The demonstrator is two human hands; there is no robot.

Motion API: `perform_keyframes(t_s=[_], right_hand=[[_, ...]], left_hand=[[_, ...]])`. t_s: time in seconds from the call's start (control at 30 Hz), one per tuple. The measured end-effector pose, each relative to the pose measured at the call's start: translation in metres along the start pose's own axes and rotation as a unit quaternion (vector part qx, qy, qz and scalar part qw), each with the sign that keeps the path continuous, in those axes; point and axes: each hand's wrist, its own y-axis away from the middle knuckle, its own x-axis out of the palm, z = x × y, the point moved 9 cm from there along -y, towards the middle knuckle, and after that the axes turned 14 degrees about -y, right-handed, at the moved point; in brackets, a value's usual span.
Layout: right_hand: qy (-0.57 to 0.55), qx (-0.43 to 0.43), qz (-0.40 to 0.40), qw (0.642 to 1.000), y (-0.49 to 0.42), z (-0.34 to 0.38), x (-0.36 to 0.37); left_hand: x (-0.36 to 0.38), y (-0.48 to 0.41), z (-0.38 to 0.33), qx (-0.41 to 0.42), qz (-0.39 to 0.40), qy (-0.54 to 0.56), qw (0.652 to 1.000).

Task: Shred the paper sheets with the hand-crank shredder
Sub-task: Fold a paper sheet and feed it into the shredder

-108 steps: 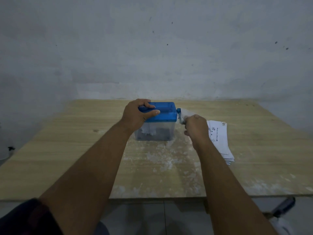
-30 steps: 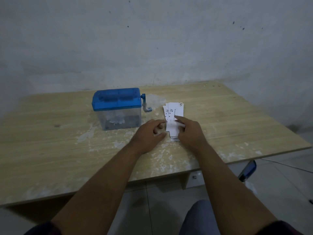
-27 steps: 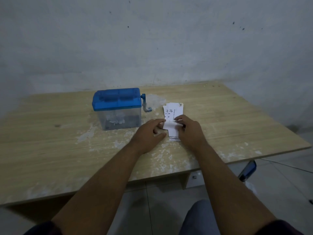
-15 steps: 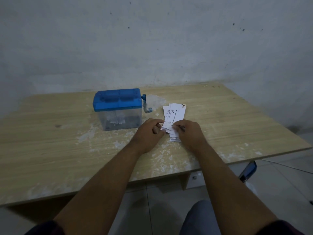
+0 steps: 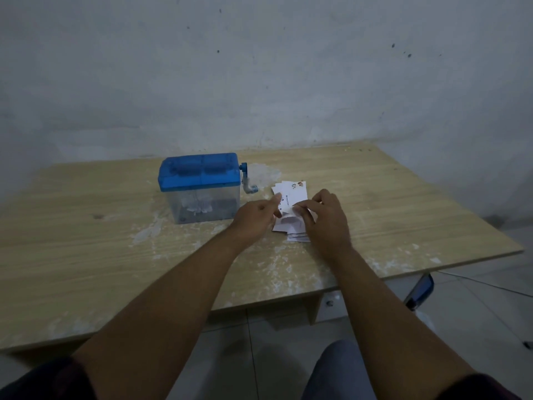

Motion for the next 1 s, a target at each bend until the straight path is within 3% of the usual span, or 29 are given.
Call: perform_keyframes(t_s=[0.13, 0.27, 0.53, 0.77, 0.83, 0.93, 1.0], right_hand=[[-0.032, 0.034, 0.038, 0.998, 0.000, 0.001, 0.007], [-0.092, 0.128, 0.090, 0.983, 0.010, -0.010, 0.017], [-0.219, 0.363, 0.056, 0.904, 0.008, -0.029, 0.013], [-0.282, 0.409, 0.032, 0.867, 0.001, -0.025, 0.014], [-0.324, 0.429, 0.008, 0.843, -0.002, -0.023, 0.016], [-0.453, 0.446, -0.045, 0.771, -0.012, -0.013, 0.018], [-0.495, 0.439, -0.063, 0.748, -0.023, -0.003, 0.016]], left_hand=[[0.003, -0.003, -0.005, -0.018, 0.046, -0.027, 0.998], [0.005, -0.004, 0.004, -0.045, 0.046, 0.024, 0.998], [0.001, 0.006, -0.007, -0.053, 0.074, 0.000, 0.996], [-0.009, 0.008, -0.005, -0.067, 0.043, 0.027, 0.997], [-0.014, 0.008, -0.011, -0.053, 0.022, 0.085, 0.995], [-0.028, 0.009, -0.026, -0.019, -0.011, 0.141, 0.990], [-0.039, 0.010, -0.035, 0.002, -0.033, 0.154, 0.988]])
